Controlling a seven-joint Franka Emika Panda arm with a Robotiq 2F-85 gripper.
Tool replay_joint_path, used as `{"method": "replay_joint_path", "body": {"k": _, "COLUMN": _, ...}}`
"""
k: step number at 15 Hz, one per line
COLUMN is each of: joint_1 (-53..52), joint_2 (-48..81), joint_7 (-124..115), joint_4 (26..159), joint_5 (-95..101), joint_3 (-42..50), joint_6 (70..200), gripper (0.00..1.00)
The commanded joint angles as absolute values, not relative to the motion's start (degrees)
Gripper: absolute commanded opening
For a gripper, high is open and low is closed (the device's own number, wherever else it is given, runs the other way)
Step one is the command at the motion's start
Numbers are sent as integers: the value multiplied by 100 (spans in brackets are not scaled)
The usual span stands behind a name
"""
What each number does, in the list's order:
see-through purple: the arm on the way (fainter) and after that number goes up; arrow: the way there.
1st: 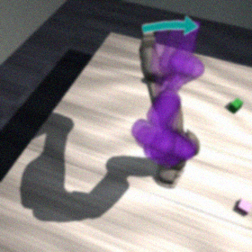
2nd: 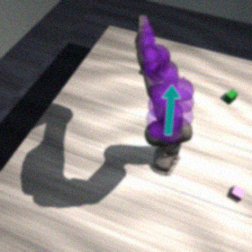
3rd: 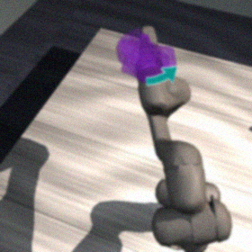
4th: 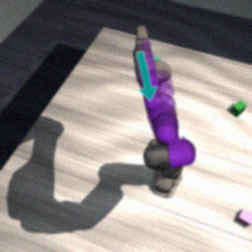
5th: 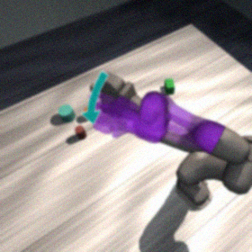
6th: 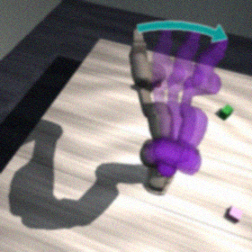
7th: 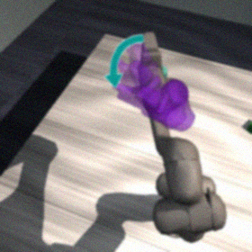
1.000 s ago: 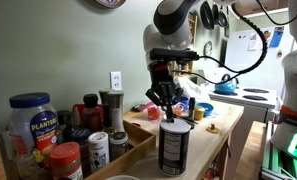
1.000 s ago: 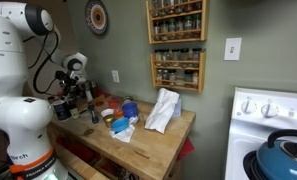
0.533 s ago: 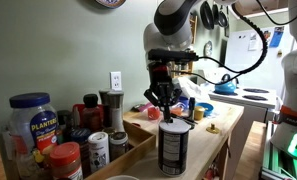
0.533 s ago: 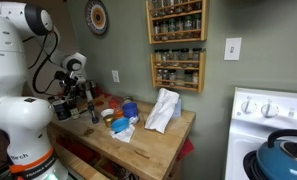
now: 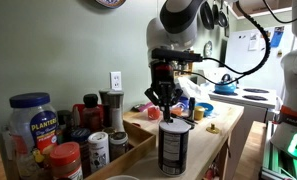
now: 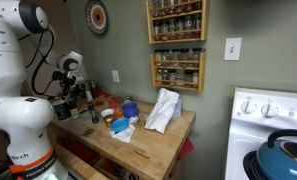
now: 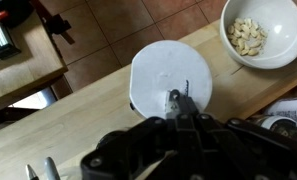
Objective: Close the lid of the brown tube bottle on the counter top
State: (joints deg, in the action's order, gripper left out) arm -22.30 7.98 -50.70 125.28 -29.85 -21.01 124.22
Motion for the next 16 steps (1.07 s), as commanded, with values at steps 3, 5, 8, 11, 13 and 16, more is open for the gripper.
{"method": "replay_joint_path", "body": {"k": 3, "joint_1": -2260, "joint_2": 132, "joint_7": -4931, "joint_4": 13062, "joint_5": -2946, "joint_3": -2140, "joint_6": 12610, "gripper": 0}}
{"method": "replay_joint_path", "body": {"k": 5, "joint_1": -2259, "joint_2": 20, "joint_7": -4879, "joint_4": 13106, "joint_5": -2972, "joint_3": -2162, "joint_6": 12579, "gripper": 0}}
{"method": "replay_joint_path", "body": {"k": 8, "joint_1": -2275, "joint_2": -12, "joint_7": -4761, "joint_4": 13131, "joint_5": -3007, "joint_3": -2211, "joint_6": 12622, "gripper": 0}}
{"method": "replay_joint_path", "body": {"k": 11, "joint_1": -2296, "joint_2": 45, "joint_7": -4731, "joint_4": 13156, "joint_5": -2995, "joint_3": -2251, "joint_6": 12703, "gripper": 0}}
{"method": "replay_joint_path", "body": {"k": 13, "joint_1": -2306, "joint_2": 86, "joint_7": -4784, "joint_4": 13170, "joint_5": -2944, "joint_3": -2270, "joint_6": 12843, "gripper": 0}}
{"method": "replay_joint_path", "body": {"k": 16, "joint_1": -2320, "joint_2": 115, "joint_7": -4874, "joint_4": 13234, "joint_5": -2848, "joint_3": -2282, "joint_6": 13147, "gripper": 0}}
